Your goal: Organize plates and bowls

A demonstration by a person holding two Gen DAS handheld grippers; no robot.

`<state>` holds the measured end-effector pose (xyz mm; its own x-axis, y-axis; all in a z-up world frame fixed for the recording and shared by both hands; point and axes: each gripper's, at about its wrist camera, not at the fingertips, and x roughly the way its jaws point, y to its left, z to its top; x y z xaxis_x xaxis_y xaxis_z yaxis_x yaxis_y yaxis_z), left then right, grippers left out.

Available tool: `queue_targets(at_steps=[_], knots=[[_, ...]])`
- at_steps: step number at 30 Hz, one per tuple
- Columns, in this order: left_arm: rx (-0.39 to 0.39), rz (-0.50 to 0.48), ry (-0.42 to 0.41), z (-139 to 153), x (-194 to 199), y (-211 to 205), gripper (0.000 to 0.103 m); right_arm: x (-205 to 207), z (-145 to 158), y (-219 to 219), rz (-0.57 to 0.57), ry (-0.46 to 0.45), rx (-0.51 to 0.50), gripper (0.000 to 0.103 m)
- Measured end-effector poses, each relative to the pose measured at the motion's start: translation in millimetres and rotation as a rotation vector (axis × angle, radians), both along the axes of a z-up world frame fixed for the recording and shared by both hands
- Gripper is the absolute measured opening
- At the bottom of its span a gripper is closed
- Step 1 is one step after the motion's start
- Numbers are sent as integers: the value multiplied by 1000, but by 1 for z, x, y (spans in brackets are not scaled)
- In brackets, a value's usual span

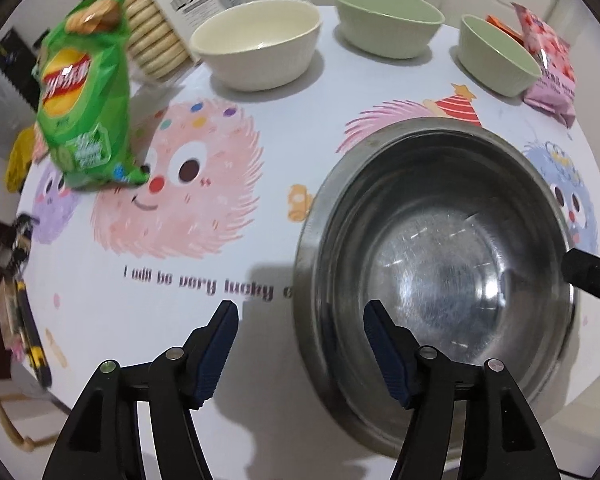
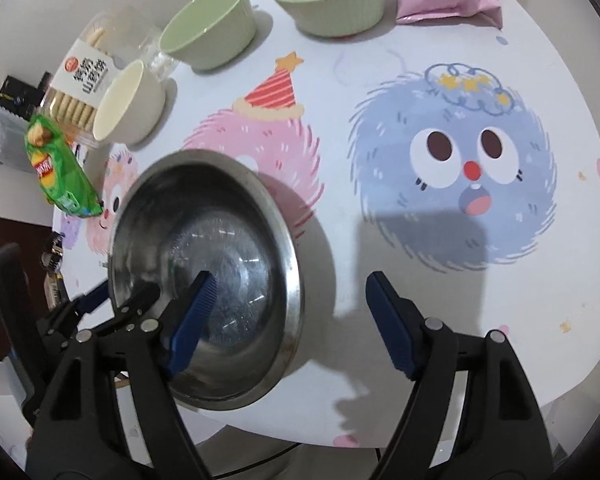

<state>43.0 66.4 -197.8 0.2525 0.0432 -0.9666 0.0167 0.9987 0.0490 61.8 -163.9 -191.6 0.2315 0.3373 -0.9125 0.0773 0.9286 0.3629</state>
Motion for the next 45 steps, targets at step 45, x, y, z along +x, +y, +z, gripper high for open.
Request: queue_targets(at_steps=[45], knots=[[3, 11, -187, 110, 112, -74, 80, 92, 76, -88, -246, -19, 122, 82]])
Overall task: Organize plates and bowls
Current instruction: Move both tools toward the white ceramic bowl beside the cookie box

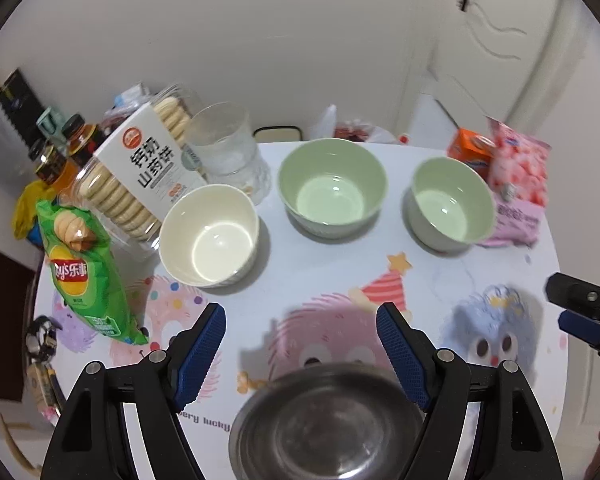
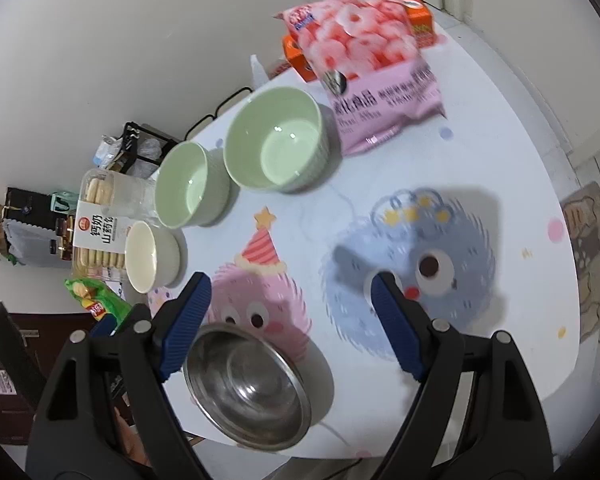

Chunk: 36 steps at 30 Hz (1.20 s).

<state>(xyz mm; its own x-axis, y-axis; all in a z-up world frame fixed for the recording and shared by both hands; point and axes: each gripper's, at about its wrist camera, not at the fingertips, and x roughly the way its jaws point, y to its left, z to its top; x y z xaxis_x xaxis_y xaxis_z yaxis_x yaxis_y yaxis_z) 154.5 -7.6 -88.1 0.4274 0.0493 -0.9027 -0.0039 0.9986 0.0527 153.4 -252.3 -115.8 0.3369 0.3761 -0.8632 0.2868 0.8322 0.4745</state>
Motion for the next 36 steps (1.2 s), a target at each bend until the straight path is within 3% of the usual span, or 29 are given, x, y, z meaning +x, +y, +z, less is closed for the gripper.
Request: queue_targets(at_steps=[7, 11, 14, 16, 19, 23, 26, 29, 31, 36], knots=[[-5, 185, 31, -13, 13, 47, 79, 42, -5, 16, 101, 3, 48, 82], [10, 355, -18, -6, 7, 86, 79, 69, -6, 60, 253, -3, 69, 82], [-60, 442, -19, -11, 3, 113, 80, 84, -16, 99, 333, 32, 101, 82], [-76, 443, -7, -20, 7, 121, 79, 91, -25, 124, 349, 63, 174, 82], [-94, 419, 10, -32, 18, 131, 79, 101, -40, 151, 348, 95, 203, 82], [-126, 357, 65, -47, 35, 136, 79, 109, -63, 168, 257, 180, 264, 82], [-110, 343, 93, -58, 45, 140, 79, 115, -72, 177, 252, 194, 241, 82], [-157, 335, 133, -70, 51, 146, 79, 121, -79, 183, 233, 207, 240, 82], [-128, 318, 151, -76, 56, 147, 79, 125, -83, 187, 223, 208, 236, 80], [-87, 278, 215, -93, 70, 151, 79, 136, -94, 202, 234, 233, 211, 66]])
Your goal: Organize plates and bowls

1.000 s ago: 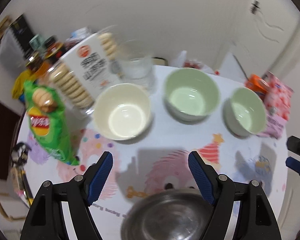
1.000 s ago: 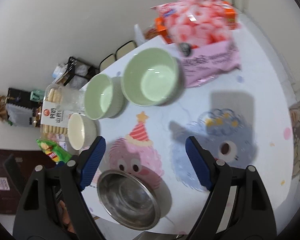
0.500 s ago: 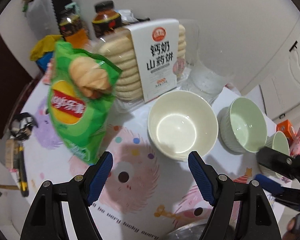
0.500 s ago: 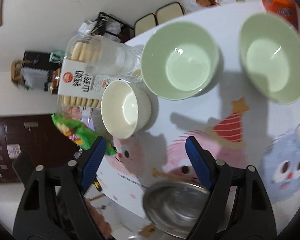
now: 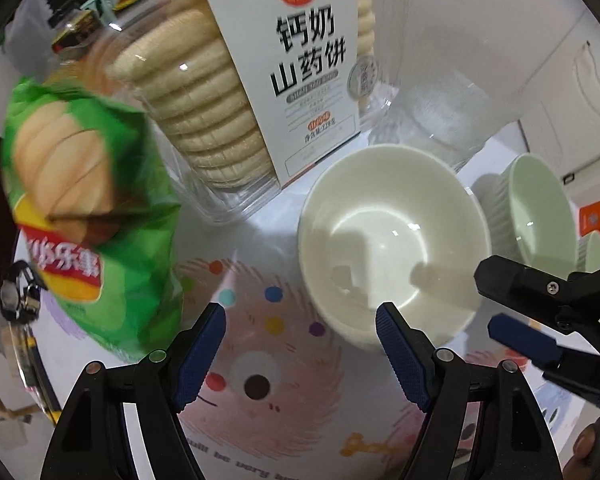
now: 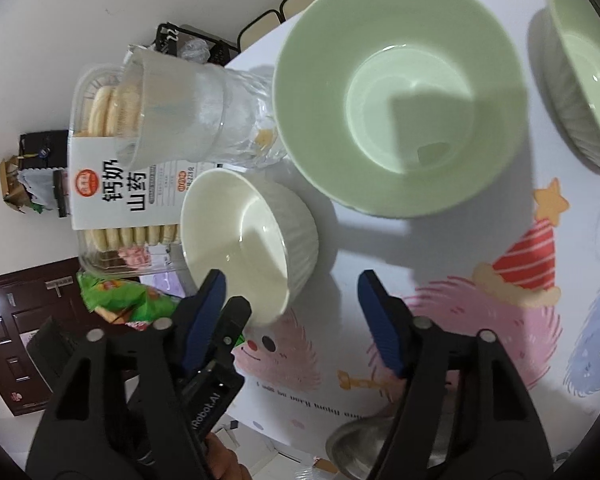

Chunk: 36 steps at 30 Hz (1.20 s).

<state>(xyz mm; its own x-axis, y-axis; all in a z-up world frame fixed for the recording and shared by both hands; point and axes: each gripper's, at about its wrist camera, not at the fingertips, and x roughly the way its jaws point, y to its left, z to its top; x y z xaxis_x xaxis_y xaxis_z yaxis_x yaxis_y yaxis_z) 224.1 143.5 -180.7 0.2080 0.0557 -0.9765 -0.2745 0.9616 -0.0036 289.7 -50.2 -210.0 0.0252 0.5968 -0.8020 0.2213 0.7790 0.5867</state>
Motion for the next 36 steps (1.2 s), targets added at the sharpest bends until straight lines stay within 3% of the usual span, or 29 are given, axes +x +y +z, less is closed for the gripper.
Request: queue_targets(at_steps=[10, 14, 16, 20, 22, 23, 36], knots=[[19, -56, 42, -16, 19, 8, 78, 19, -16, 18, 45, 16, -44, 62], [31, -74, 46, -21, 27, 17, 74, 27, -19, 25, 68, 12, -70, 49], [40, -84, 51, -24, 31, 17, 60, 32, -20, 32, 84, 12, -85, 43], [-40, -77, 53, -35, 37, 14, 37, 30, -24, 39, 123, 26, -141, 25], [-30, -99, 48, -35, 40, 7, 20, 31, -24, 40, 134, 22, -178, 17], [-21, -112, 47, -35, 40, 2, 18, 31, -26, 40, 138, 24, -186, 13], [-20, -82, 37, -32, 5, -1, 14, 4, -19, 60, 232, 14, -247, 13]])
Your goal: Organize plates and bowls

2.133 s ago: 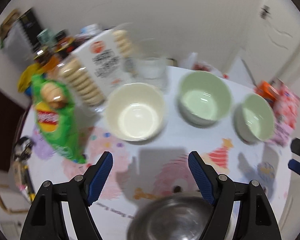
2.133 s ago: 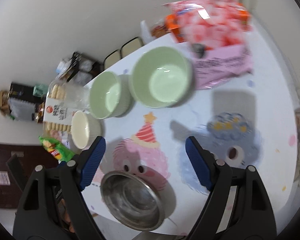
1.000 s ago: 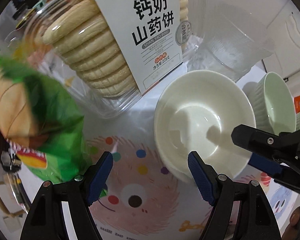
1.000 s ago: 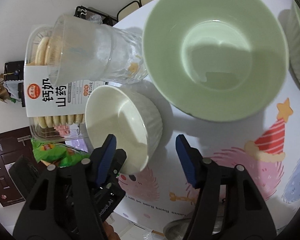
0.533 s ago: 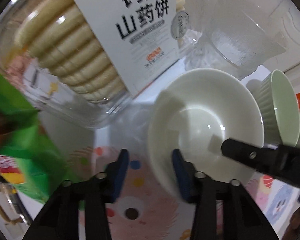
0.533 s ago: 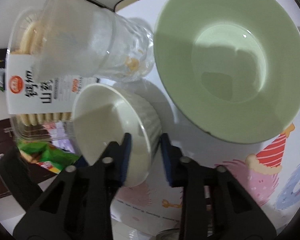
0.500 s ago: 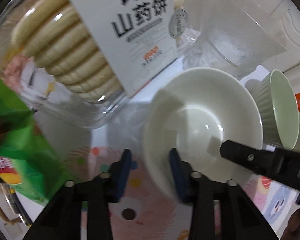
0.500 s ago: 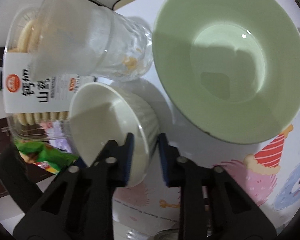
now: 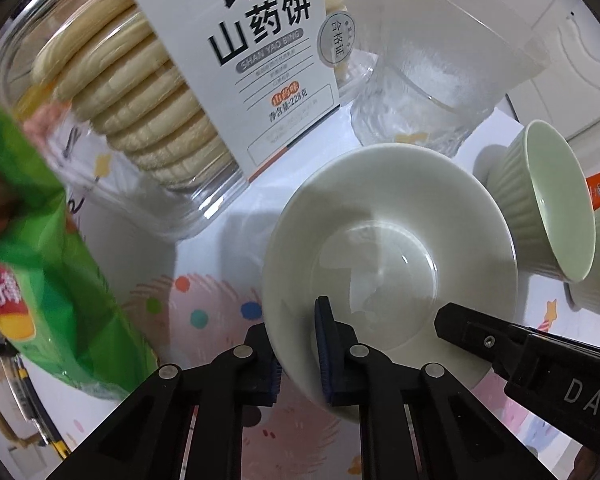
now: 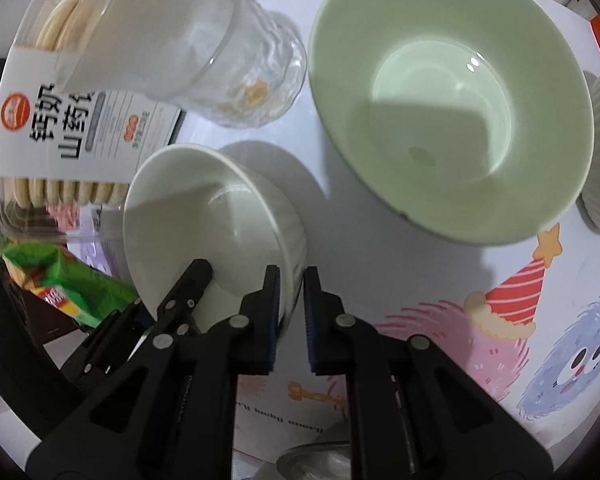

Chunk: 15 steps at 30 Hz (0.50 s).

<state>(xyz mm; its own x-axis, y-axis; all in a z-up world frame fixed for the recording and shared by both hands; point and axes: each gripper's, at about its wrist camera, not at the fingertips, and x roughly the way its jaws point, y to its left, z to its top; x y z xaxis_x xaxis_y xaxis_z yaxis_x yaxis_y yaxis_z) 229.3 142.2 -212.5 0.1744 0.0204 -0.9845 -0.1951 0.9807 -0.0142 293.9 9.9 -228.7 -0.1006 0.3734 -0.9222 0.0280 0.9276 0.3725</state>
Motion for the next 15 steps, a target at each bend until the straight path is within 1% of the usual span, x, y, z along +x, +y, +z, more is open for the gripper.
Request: queue_targets(at_steps=[6, 9, 15], knots=[[6, -4, -5, 4, -16, -3, 14, -20, 0, 8, 38, -6, -4, 13], [13, -14, -20, 10, -20, -4, 14, -29, 6, 9, 51, -16, 1, 13], [23, -49, -58, 34, -31, -11, 14, -53, 31, 1, 62, -59, 5, 14]])
